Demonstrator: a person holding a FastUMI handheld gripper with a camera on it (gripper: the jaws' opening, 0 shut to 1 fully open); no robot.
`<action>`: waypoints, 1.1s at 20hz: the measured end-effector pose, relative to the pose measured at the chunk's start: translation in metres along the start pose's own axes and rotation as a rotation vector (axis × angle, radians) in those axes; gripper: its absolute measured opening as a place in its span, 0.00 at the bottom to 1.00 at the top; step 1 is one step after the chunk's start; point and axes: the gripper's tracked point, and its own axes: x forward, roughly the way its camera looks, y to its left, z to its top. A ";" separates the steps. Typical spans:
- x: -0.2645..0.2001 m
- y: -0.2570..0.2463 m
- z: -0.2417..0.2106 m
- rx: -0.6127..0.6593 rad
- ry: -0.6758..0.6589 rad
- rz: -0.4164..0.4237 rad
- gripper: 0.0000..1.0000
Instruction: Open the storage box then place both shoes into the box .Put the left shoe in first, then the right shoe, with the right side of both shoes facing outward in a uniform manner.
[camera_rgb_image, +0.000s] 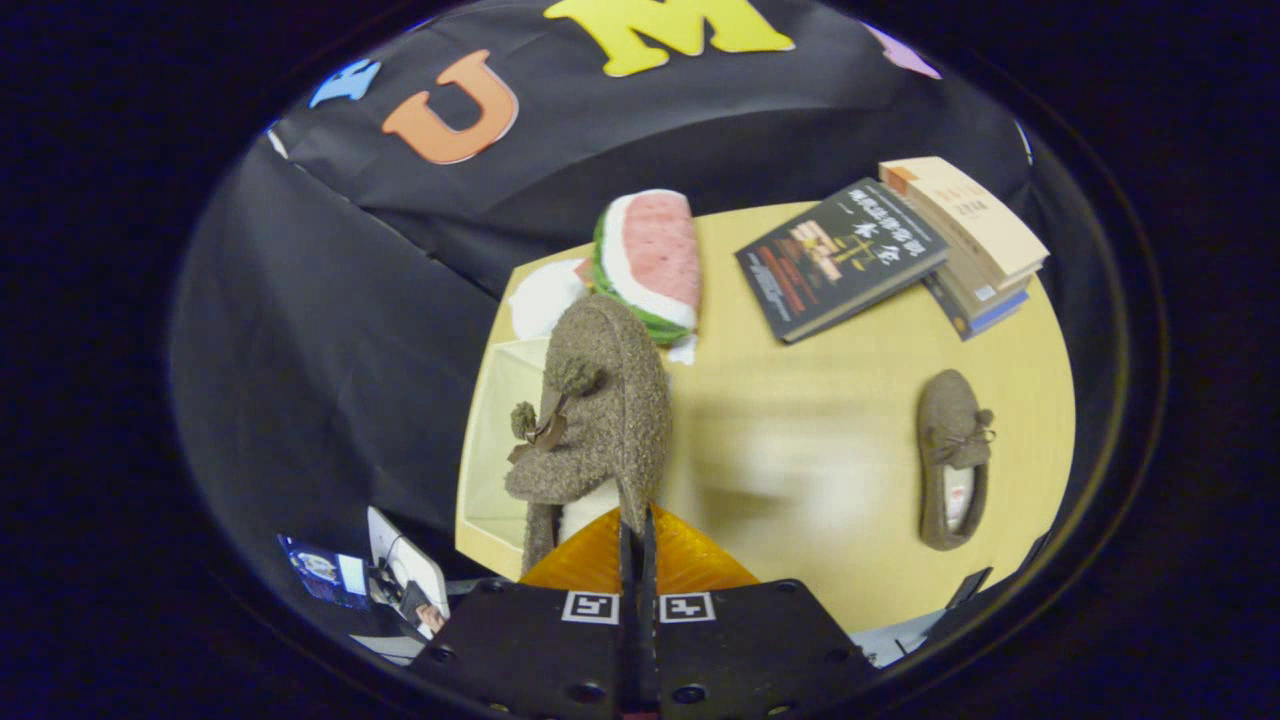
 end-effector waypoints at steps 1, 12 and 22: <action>0.008 0.017 0.001 -0.016 -0.003 0.003 0.00; 0.169 0.079 -0.028 0.160 0.126 -0.141 0.00; 0.258 0.086 -0.036 0.145 0.161 -0.278 0.02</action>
